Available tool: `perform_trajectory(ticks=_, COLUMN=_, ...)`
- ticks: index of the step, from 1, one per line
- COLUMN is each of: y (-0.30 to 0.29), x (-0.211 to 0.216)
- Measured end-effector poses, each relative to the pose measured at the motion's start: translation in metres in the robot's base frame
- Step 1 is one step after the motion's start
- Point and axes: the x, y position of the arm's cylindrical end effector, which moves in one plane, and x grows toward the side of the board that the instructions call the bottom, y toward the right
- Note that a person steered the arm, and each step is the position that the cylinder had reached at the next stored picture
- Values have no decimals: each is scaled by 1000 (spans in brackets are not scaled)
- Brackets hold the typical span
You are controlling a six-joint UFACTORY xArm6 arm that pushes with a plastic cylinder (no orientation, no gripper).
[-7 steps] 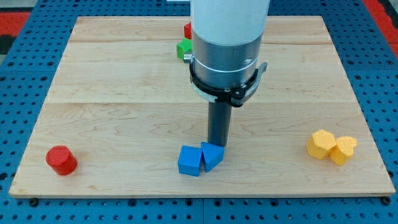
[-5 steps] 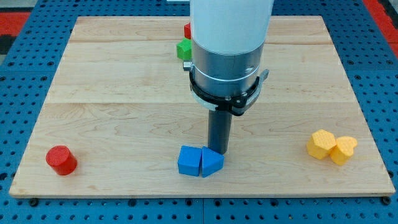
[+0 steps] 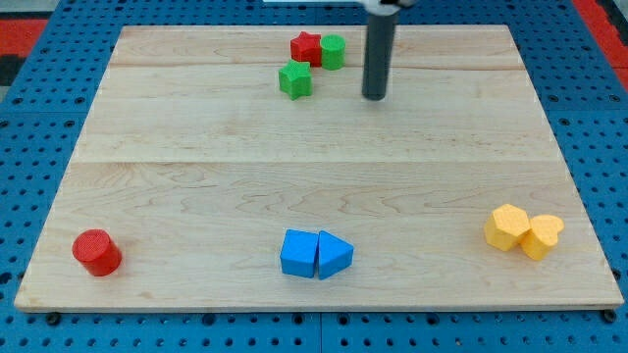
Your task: Point at red star
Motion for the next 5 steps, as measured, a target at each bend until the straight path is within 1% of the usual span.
perform_trajectory(ticks=1, y=20, x=-54)
perform_trajectory(ticks=2, y=19, x=-107)
perform_trajectory(ticks=3, y=-4, x=-120)
perform_trajectory(ticks=4, y=-67, x=-102)
perform_trajectory(ticks=5, y=-101, x=-98)
